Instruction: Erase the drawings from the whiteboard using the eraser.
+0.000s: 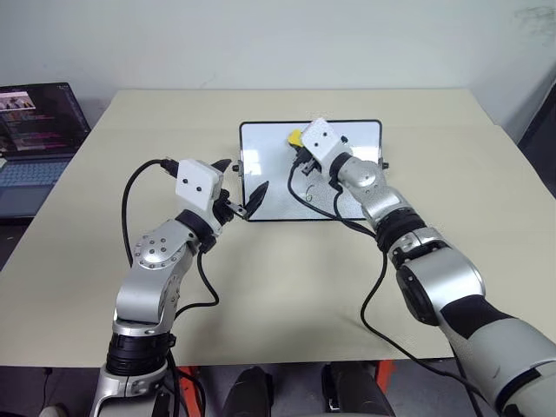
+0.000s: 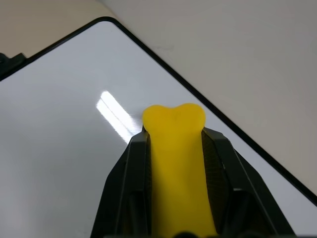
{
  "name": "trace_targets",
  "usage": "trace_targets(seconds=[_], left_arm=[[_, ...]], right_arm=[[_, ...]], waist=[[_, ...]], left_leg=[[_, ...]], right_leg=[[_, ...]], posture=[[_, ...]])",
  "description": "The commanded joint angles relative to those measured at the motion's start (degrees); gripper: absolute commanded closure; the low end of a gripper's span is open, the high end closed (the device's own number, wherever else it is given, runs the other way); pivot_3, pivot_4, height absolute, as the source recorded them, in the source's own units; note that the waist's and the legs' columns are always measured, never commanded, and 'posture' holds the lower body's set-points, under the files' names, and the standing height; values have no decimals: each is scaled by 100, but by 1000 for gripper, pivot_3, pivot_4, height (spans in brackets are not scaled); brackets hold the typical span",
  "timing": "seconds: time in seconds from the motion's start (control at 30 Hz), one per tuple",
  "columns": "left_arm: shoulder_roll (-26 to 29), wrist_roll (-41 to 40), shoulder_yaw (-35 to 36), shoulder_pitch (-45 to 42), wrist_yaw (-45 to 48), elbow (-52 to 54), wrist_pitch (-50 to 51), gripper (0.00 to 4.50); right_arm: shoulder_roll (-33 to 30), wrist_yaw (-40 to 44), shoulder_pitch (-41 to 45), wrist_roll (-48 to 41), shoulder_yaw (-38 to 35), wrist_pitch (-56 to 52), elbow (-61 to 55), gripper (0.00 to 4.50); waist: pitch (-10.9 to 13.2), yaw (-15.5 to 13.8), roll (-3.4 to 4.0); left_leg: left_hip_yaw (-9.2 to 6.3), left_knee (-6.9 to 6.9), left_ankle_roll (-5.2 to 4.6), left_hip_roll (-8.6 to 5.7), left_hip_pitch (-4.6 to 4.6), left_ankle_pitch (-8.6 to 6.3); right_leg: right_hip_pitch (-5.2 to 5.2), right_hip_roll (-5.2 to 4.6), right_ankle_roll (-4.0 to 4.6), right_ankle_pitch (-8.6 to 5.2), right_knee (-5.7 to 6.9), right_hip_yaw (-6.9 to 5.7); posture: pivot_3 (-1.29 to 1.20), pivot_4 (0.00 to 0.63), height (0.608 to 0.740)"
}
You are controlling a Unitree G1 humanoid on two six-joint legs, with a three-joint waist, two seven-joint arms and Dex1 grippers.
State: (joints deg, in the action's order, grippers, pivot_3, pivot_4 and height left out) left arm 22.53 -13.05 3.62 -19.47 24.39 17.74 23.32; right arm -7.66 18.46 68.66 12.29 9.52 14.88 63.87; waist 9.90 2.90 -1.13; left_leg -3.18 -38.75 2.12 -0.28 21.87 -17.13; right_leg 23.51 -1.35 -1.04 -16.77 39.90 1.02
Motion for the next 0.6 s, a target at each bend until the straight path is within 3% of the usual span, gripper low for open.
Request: trace_targets(seconds=[0.03, 0.6], left_arm=[[-43, -5, -48, -189, 17, 32, -158, 0], [-31, 4, -82, -373, 112, -166, -234, 0]], right_arm=[[-145, 140, 229, -89, -119, -43, -260, 3398], [-592, 880, -126, 27, 59, -365, -388, 3398]], waist=[[0, -2, 0], [0, -12, 0]], left_leg=[[1, 0, 0, 0, 0, 0], [0, 0, 0, 0, -2, 0]], right_leg=[[0, 0, 0, 0, 0, 0], [-2, 0, 0, 0, 1, 0]], posture=[[0, 150, 740], [0, 150, 740]])
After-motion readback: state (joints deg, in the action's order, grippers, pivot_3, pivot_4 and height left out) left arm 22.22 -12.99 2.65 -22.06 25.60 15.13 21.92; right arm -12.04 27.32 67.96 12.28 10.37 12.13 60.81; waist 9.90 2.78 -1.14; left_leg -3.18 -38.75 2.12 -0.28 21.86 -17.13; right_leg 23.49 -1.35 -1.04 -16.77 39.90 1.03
